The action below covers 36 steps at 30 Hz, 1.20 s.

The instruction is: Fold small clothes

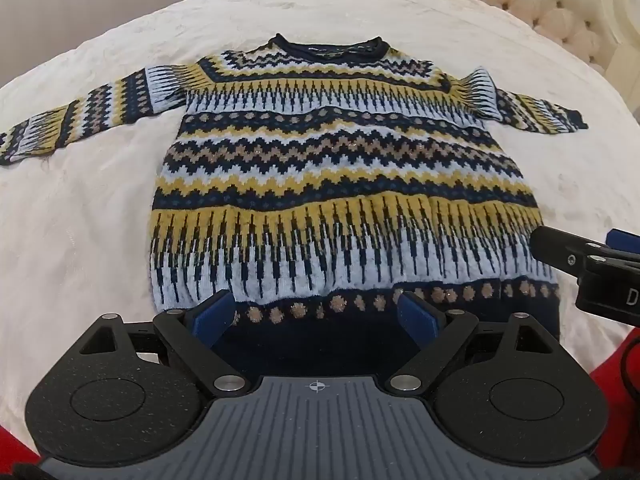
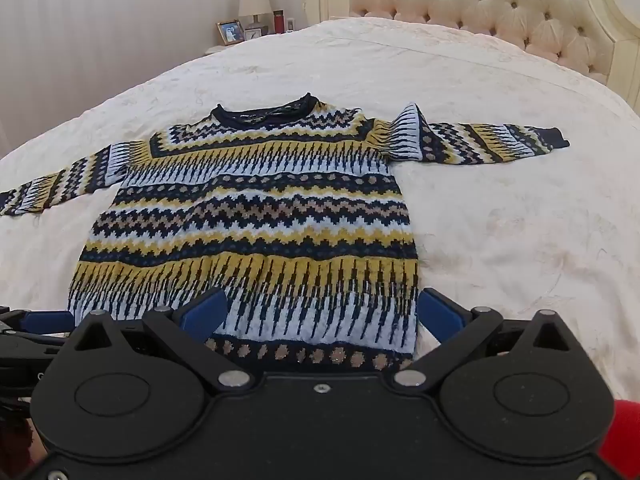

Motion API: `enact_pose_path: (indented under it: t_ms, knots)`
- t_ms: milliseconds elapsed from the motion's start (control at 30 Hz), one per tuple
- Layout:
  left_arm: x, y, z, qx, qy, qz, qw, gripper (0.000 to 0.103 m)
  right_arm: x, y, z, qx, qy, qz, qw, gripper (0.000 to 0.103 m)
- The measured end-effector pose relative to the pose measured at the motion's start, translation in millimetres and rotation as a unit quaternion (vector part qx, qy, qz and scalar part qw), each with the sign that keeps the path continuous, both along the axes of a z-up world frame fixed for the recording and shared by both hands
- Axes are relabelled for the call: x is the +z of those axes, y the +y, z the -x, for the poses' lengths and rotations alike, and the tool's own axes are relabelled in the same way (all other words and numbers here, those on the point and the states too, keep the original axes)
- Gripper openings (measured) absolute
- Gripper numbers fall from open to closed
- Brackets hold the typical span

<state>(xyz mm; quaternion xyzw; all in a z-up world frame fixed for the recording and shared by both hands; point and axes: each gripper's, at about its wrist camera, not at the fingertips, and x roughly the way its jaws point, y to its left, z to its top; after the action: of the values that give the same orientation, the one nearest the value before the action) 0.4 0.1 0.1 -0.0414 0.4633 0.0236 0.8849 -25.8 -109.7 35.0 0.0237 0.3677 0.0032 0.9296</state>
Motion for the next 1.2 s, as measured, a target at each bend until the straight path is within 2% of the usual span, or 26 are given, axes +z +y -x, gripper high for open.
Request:
enact_pose_path:
  t_ms: [267, 500, 1200]
  knots:
    - [2.2, 7.9, -6.4, 0.006, 0.005, 0.011, 0.9999, 0.089, -1.7, 1.8, -1.5, 0.004, 0.000, 0.005, 1.000, 0.102]
    - [0.8, 1.9, 1.7, 0.008, -0.008, -0.005, 0.9999, 0.089, -0.6, 3.5, -0.5, 0.003, 0.002, 0.005, 1.000, 0.102]
    - [1.1, 4.0, 1.7, 0.014, -0.007, -0.004, 0.9999, 0.089, -2.2, 4.7, 0.2, 0.006, 0.002, 0.006, 1.000, 0.102]
